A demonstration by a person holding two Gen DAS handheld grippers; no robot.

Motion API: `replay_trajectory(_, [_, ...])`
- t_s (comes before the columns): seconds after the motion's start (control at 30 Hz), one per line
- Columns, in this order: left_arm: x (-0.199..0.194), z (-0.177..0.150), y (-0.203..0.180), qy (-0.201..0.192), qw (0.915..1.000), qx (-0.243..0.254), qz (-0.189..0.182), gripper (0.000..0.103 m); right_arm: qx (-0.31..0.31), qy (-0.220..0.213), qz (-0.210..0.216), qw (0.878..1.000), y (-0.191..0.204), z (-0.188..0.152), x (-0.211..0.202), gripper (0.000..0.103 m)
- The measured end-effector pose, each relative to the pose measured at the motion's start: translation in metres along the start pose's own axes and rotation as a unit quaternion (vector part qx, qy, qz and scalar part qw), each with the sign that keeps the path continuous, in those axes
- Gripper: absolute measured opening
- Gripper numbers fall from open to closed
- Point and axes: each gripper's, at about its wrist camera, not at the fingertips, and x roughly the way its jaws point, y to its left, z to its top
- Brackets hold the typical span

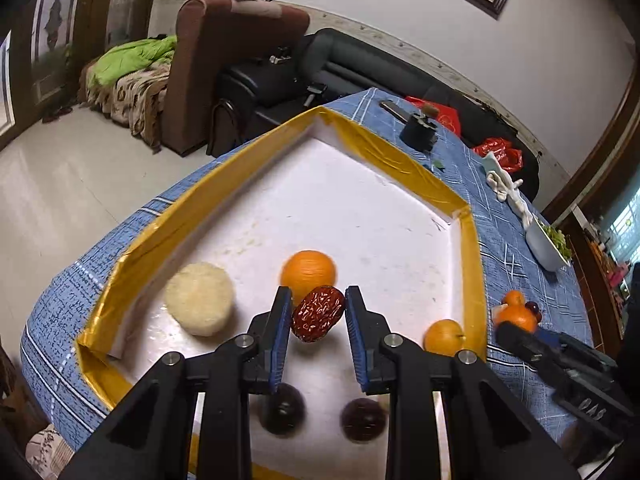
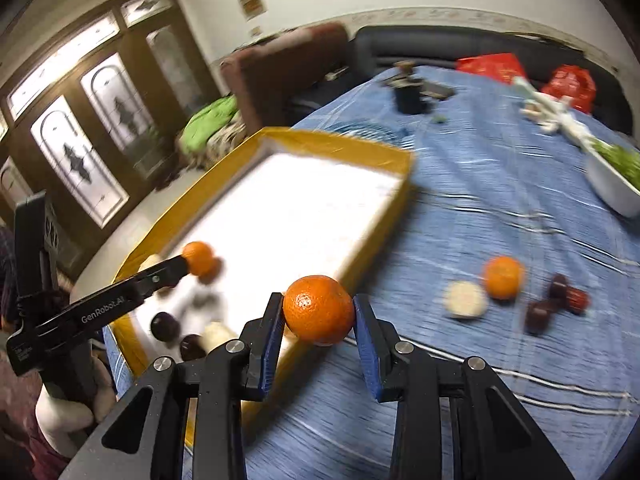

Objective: Organize fruits
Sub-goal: 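Carry the red date and tangerine into the tray and open both tools, then move both tools back over the remaining fruits on the cloth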

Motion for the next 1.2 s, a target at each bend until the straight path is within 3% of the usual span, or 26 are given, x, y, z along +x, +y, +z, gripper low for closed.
replay_trajectory(0.2, [-0.006, 0.001, 0.013, 0.004, 0.9996, -0.012, -0.023, 0.027, -0.034, 0.038, 0.003, 0.999, 0.042, 0.012, 0.047, 0.039])
replay_trajectory(0.27, [-0.012, 0.004, 0.018, -0.001, 0.9994, -0.016, -0.031, 0.049, -0.054, 0.041, -0.011, 0.998, 0.051, 0.014, 0.056, 0.039])
replay_trajectory(0.43, [-0.027, 0.009, 0.028, -0.02, 0.9983, -0.029, -0.046, 0.065, -0.083, 0.05, -0.015, 0.995, 0.066, 0.013, 0.064, 0.039])
replay_trajectory(0.5, [-0.031, 0.01, 0.032, -0.024, 0.9974, -0.038, -0.056, 0.068, -0.089, 0.052, -0.016, 0.995, 0.071, 0.011, 0.066, 0.039])
replay_trajectory(0.63, [-0.036, 0.01, 0.035, -0.027, 0.9967, -0.051, -0.057, 0.072, -0.081, 0.049, -0.007, 0.995, 0.069, 0.01, 0.062, 0.056])
replay_trajectory(0.73, [-0.039, 0.008, 0.033, -0.027, 0.9971, -0.051, -0.049, 0.076, -0.072, 0.041, -0.001, 0.997, 0.067, 0.009, 0.053, 0.057])
replay_trajectory(0.97, [-0.048, 0.003, 0.01, -0.019, 0.9985, -0.028, -0.044, 0.08, -0.037, -0.006, -0.001, 0.999, 0.034, -0.003, 0.002, 0.06])
replay_trajectory(1.2, [-0.05, -0.009, -0.041, -0.006, 0.997, 0.023, -0.073, 0.08, 0.044, -0.041, -0.068, 0.996, -0.066, -0.033, -0.061, 0.061])
